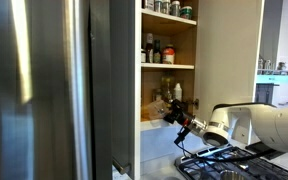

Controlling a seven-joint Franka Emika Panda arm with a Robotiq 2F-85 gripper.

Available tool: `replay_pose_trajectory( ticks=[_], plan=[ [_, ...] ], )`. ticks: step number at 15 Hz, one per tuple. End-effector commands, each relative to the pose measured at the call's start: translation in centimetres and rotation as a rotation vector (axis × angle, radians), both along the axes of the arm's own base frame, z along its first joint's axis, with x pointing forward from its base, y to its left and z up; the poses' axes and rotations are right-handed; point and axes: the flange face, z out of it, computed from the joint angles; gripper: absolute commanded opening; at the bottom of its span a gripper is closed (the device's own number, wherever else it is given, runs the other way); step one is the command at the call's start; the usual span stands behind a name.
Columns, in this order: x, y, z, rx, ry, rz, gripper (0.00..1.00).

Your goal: Place the clear container on the bottom shelf upside down.

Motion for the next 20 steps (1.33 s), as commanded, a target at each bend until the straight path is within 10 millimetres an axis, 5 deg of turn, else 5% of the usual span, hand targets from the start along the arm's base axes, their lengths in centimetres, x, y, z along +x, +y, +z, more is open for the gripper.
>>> replay_pose_trajectory(
  ticks=[1, 20],
  plan=[
    [-0.3, -0.1, 0.2, -0.093, 0.032, -0.022, 1.00],
    [0.1, 0.7, 3.1, -0.483, -0.118, -0.060, 1.00]
  ],
)
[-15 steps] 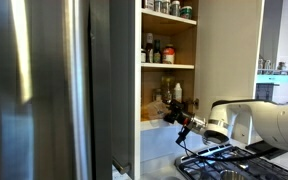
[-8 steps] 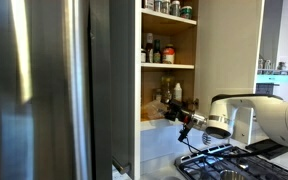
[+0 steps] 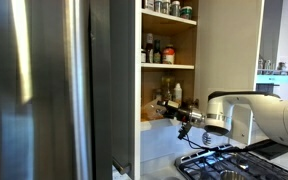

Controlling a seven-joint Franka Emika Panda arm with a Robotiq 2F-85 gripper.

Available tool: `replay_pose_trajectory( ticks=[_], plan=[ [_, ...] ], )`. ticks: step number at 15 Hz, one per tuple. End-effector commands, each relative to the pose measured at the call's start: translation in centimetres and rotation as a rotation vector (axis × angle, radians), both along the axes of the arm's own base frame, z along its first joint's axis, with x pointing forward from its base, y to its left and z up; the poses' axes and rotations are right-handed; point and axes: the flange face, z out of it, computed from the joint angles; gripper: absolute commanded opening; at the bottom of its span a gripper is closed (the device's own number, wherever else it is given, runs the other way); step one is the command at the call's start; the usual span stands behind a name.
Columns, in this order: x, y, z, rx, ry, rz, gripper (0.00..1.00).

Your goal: Place the clear container on the bottom shelf upside down.

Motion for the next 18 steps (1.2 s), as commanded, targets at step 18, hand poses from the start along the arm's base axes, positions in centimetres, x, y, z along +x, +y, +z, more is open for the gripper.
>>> replay_pose_trajectory(
  ticks=[18],
  plan=[
    [2.5, -0.1, 1.5, -0.387, 0.022, -0.011, 1.00]
  ],
)
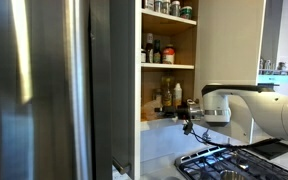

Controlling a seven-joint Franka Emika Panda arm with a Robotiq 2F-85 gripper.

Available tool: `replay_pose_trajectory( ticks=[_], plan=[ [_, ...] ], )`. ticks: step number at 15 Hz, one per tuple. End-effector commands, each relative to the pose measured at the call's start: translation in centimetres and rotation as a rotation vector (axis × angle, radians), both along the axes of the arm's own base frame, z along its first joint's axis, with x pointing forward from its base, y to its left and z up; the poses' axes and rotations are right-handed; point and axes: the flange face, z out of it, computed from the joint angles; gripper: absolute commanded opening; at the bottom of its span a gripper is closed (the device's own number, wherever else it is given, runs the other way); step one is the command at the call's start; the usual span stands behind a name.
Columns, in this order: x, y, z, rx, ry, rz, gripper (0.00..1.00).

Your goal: Place the clear container on the bottom shelf upside down.

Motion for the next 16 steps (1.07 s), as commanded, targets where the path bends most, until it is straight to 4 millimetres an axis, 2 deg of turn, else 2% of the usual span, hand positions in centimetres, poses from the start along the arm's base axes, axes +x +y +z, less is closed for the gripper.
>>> replay_pose_trajectory(
  ticks=[1, 6, 16],
  plan=[
    [2.0, 0.8, 0.2, -0.053, -0.005, -0.026, 1.00],
    [3.7, 1.2, 0.5, -0.101, -0.017, -0.049, 1.00],
    [4.2, 1.1, 2.8, -0.346, -0.015, -0.011, 1.00]
  ],
)
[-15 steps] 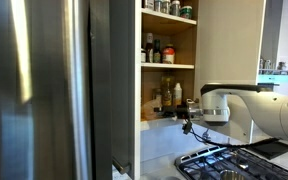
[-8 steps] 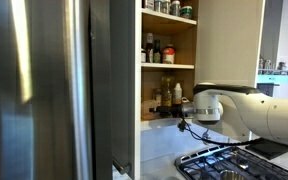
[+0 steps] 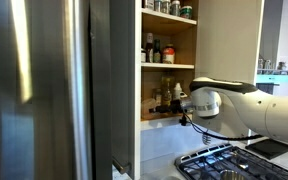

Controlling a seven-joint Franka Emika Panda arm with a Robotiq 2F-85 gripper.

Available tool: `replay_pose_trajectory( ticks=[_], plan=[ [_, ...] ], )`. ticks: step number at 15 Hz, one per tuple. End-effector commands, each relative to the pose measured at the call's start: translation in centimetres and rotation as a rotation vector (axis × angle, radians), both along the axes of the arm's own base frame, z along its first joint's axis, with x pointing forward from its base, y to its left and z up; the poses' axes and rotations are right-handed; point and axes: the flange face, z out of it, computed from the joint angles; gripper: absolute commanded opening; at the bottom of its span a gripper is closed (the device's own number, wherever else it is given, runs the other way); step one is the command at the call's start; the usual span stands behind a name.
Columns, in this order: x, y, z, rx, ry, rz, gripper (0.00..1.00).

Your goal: Place the clear container on the bottom shelf upside down.

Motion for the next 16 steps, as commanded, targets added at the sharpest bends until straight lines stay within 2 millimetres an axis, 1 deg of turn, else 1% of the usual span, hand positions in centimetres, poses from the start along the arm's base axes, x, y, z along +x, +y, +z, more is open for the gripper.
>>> replay_pose_trajectory(
  ticks=[1, 3, 4, 5, 9, 13, 16],
  plan=[
    [0.57, -0.06, 0.41, -0.105, 0.021, 0.005, 1.00],
    [0.63, -0.04, 0.55, -0.146, 0.015, 0.011, 1.00],
    [0.87, 0.10, 0.66, -0.093, 0.004, 0.000, 1.00],
    [0.20, 0.14, 0.58, -0.110, 0.003, 0.010, 1.00],
    [0.22, 0.26, 0.61, -0.109, 0.002, 0.012, 1.00],
    [0.14, 0.25, 0.27, -0.260, 0.006, -0.007, 1.00],
    [0.15, 0.40, 0.51, -0.341, -0.020, -0.015, 1.00]
  ],
)
